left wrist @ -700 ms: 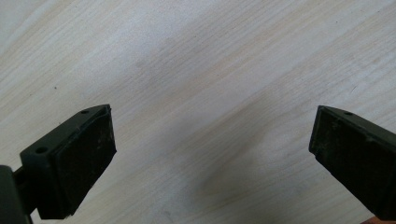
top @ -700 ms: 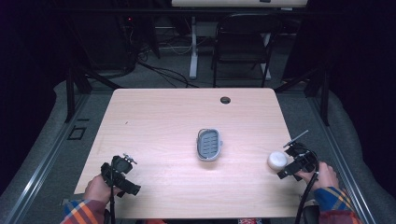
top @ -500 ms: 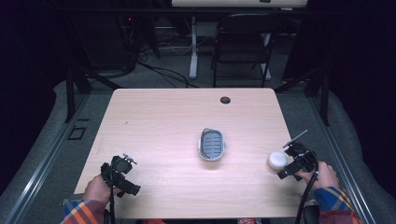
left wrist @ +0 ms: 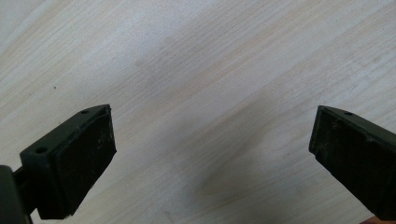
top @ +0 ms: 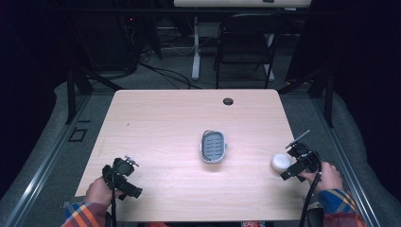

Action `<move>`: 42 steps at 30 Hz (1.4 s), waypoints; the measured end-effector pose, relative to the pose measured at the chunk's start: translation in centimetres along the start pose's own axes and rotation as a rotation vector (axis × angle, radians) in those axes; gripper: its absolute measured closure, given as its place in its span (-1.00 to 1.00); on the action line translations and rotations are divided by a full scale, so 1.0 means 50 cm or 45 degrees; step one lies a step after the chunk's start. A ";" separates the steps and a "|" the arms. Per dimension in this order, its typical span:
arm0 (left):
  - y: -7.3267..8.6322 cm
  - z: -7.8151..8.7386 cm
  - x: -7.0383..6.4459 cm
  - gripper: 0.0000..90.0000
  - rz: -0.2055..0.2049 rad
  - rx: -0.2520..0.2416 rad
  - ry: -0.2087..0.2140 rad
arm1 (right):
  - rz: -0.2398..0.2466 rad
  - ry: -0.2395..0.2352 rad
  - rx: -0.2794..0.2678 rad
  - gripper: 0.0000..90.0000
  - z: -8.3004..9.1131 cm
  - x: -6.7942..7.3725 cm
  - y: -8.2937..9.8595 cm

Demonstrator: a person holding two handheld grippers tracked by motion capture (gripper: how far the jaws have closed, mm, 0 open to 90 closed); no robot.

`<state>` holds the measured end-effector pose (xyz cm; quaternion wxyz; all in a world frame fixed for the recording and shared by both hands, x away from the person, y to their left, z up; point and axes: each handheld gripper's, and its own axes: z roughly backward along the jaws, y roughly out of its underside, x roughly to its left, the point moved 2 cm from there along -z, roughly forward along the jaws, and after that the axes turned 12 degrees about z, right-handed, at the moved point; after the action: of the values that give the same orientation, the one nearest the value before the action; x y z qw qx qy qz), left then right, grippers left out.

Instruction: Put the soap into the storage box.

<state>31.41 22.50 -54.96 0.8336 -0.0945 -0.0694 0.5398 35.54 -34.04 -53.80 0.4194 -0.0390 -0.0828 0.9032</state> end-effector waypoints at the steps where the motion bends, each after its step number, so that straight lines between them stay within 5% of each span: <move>1: 0.000 0.000 0.000 -1.00 -0.001 0.001 0.000 | 0.000 0.000 0.000 -1.00 0.000 0.000 0.000; 4: 0.000 0.000 0.000 -1.00 -0.002 0.002 -0.001 | 0.035 0.010 0.043 -1.00 0.004 -0.003 -0.006; 18: -0.001 -0.001 0.000 -1.00 -0.006 0.010 -0.004 | 0.044 0.019 0.017 -1.00 0.010 -0.011 -0.046; 32: -0.001 -0.002 0.000 -1.00 -0.001 0.009 -0.002 | 0.045 -0.026 0.031 -1.00 -0.020 -0.022 -0.095; 38: -0.001 -0.002 0.000 -1.00 -0.006 0.009 -0.004 | 0.054 -0.041 0.071 -1.00 -0.037 -0.028 -0.111; 40: -0.001 -0.002 0.000 -1.00 -0.007 0.010 -0.004 | 0.104 -0.038 0.129 -1.00 -0.036 -0.033 -0.115; 41: -0.001 -0.002 0.000 -1.00 -0.007 0.010 -0.004 | 0.104 -0.038 0.129 -1.00 -0.036 -0.033 -0.115; 42: -0.001 -0.002 0.000 -1.00 -0.003 0.011 -0.002 | 0.027 -0.041 0.033 -1.00 -0.049 -0.026 -0.113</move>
<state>31.47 22.46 -55.04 0.8345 -0.0905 -0.0680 0.5393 40.95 -31.15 -55.16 0.4088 -0.0197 -0.0773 0.9091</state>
